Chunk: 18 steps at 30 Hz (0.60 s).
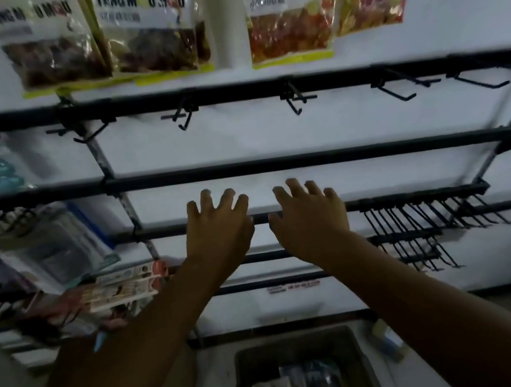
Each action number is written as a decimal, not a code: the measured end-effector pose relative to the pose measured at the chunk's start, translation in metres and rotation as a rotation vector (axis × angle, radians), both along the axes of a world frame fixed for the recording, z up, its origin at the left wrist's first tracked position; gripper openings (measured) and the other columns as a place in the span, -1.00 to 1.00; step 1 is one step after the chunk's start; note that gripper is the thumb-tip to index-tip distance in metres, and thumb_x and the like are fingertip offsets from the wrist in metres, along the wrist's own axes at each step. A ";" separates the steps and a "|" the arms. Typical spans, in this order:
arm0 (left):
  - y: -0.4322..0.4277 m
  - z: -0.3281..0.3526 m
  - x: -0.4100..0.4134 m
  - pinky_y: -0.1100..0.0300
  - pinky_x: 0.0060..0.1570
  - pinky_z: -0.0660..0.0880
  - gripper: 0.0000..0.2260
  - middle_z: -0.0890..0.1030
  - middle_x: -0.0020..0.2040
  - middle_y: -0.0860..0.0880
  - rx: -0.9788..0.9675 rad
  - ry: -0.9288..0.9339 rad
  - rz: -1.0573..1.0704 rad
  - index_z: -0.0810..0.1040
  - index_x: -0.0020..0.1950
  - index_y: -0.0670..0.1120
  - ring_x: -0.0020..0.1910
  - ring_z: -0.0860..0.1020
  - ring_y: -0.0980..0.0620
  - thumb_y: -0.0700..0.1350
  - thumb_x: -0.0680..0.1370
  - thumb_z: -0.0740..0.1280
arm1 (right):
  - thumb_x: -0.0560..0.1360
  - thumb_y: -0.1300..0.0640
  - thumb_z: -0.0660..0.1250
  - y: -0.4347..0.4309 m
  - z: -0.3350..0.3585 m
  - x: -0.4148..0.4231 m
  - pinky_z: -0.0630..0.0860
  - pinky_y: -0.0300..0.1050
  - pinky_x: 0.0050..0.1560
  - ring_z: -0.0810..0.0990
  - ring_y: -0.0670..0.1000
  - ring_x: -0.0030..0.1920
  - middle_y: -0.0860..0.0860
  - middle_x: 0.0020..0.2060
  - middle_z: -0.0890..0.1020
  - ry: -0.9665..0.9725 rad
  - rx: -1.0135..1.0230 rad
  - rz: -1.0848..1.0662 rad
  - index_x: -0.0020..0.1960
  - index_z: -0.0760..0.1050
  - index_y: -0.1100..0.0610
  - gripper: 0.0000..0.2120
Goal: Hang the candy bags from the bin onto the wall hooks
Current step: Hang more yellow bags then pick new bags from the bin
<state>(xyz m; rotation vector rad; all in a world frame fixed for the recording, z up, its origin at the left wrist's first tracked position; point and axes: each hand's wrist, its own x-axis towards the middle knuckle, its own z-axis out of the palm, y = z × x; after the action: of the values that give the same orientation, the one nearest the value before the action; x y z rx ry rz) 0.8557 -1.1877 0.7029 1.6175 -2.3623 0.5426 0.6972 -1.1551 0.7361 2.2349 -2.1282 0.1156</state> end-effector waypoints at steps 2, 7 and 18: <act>0.002 -0.018 0.001 -0.17 0.26 0.35 -0.60 0.47 0.40 -0.08 0.070 0.005 0.014 0.43 0.39 -0.04 0.39 0.36 -0.26 0.09 0.60 0.23 | 0.62 -0.14 0.05 -0.002 -0.019 0.001 0.28 0.16 0.38 0.23 0.18 0.48 0.07 0.52 0.22 0.001 0.047 0.006 0.51 0.18 0.05 -0.49; 0.009 -0.073 -0.004 -0.20 0.37 0.25 -0.56 0.36 0.49 -0.10 0.236 0.008 0.059 0.33 0.48 -0.05 0.47 0.25 -0.27 0.07 0.64 0.18 | 0.63 -0.16 0.04 -0.003 -0.082 -0.001 0.21 0.21 0.45 0.16 0.19 0.53 0.08 0.55 0.15 0.003 0.193 0.023 0.54 0.12 0.04 -0.46; 0.028 -0.202 -0.003 -0.21 0.23 0.32 -0.57 0.42 0.44 -0.13 0.546 0.015 0.123 0.41 0.44 -0.08 0.37 0.33 -0.36 0.05 0.61 0.25 | 0.62 -0.14 0.04 0.011 -0.227 -0.013 0.13 0.24 0.47 0.10 0.20 0.54 0.09 0.57 0.11 -0.010 0.494 -0.002 0.55 0.09 0.05 -0.44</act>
<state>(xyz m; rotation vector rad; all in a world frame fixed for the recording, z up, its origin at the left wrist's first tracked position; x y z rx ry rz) 0.8527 -1.1595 0.5012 1.9763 -2.5537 -0.1175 0.6841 -1.1436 0.5094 2.4703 -2.3681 -0.4485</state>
